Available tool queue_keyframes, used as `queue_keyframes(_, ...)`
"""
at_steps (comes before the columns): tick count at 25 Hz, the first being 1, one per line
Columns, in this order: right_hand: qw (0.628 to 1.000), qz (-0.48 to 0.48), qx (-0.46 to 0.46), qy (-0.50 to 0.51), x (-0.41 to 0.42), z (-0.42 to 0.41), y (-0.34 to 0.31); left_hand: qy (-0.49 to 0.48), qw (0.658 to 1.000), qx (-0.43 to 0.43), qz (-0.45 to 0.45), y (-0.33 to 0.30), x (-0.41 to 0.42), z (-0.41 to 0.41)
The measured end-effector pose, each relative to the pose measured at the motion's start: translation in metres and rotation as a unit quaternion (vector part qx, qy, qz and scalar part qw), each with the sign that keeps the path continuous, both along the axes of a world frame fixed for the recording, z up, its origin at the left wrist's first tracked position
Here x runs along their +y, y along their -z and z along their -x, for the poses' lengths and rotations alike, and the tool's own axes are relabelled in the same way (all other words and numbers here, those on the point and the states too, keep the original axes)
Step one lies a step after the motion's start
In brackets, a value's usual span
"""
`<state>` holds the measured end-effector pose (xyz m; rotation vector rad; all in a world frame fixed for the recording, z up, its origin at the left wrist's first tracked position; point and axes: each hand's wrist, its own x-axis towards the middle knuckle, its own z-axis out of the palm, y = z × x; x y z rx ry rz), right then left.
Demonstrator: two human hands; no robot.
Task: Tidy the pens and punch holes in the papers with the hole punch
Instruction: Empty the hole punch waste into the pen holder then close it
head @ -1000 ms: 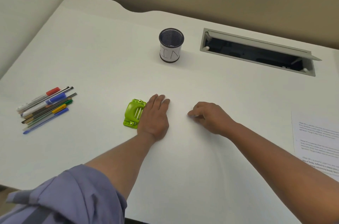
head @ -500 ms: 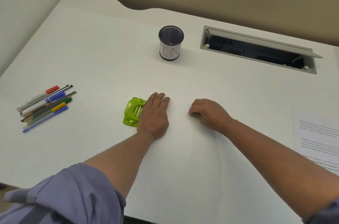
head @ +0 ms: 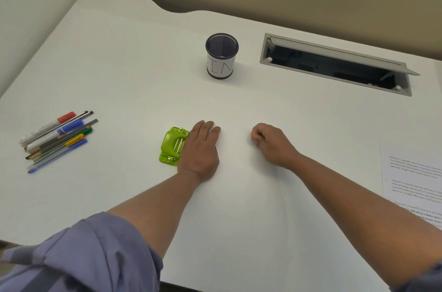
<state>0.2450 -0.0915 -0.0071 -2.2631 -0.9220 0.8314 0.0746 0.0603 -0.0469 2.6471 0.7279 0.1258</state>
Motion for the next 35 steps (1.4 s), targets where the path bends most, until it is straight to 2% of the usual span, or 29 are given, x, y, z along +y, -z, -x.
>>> queue_keyframes(5, 0.982, -0.044, 0.151, 0.105, -0.005, -0.007, -0.009, 0.002, 1.0, -0.002, -0.001, 0.001, 0.0, 0.0)
queue_keyframes(11, 0.952, -0.117, 0.239, 0.155, 0.005, -0.004, -0.022, 0.006, 1.0, -0.006, -0.005, 0.001, 0.0, 0.0)
queue_keyframes(14, 0.947, -0.173, 0.209, 0.169, 0.048, -0.018, -0.046, 0.007, 1.0, -0.013, -0.009, 0.001, 0.0, -0.001)
queue_keyframes(17, 0.954, -0.215, 0.128, 0.167, 0.105, -0.044, -0.076, 0.01, 1.0, -0.014, -0.009, 0.002, 0.0, 0.0)
queue_keyframes(22, 0.972, -0.165, -0.068, 0.15, 0.183, -0.083, -0.096, 0.011, 1.0, -0.01, -0.007, 0.002, 0.001, 0.0)
queue_keyframes(25, 0.974, -0.112, -0.134, 0.143, 0.202, -0.095, -0.085, 0.015, 1.0, -0.021, -0.014, 0.001, 0.001, 0.0)
queue_keyframes(30, 0.969, -0.113, -0.149, 0.159, 0.203, -0.099, -0.073, 0.013, 1.0, -0.021, -0.01, 0.002, 0.001, 0.0)
queue_keyframes(35, 0.957, -0.18, -0.06, 0.218, 0.197, -0.095, -0.076, 0.017, 1.0, -0.018, -0.011, 0.001, 0.002, 0.001)
